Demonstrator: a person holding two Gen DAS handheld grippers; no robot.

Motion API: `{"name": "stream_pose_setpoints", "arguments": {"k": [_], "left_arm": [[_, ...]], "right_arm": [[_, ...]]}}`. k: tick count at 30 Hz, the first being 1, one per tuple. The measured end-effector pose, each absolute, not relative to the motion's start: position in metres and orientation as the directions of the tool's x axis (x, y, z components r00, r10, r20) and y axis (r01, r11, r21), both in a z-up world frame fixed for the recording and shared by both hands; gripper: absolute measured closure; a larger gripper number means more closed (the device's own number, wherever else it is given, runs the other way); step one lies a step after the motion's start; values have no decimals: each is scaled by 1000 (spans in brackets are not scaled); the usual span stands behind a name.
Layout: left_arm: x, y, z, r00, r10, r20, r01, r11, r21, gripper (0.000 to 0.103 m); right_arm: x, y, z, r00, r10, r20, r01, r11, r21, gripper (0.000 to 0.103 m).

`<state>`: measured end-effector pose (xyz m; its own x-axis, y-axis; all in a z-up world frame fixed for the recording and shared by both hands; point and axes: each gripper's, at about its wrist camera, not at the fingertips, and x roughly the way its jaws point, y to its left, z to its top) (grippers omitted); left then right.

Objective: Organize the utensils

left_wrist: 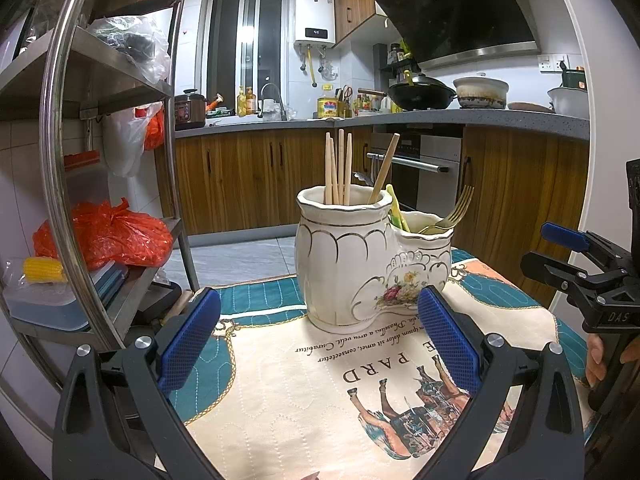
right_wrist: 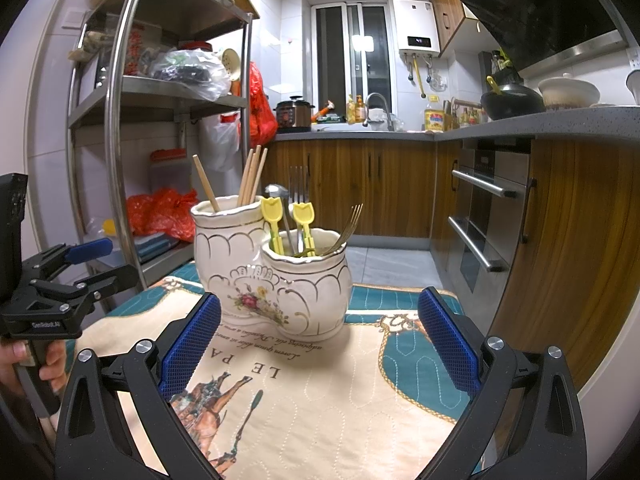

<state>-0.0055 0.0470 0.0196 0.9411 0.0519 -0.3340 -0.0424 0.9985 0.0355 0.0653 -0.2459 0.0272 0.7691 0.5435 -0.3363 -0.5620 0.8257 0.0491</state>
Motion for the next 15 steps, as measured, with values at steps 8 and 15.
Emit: {"name": "stream_pose_setpoints", "arguments": {"k": [8,15], "left_arm": [[-5,47,20,942,49,-333,-40,999,35,6],[-8,45,22,947,16,-322,-4,999,37,6]], "right_arm": [[65,-246,27,769,544,-336,-562,826,49,5],[65,-246,27,769,544,-337,-562,826,49,5]]}}
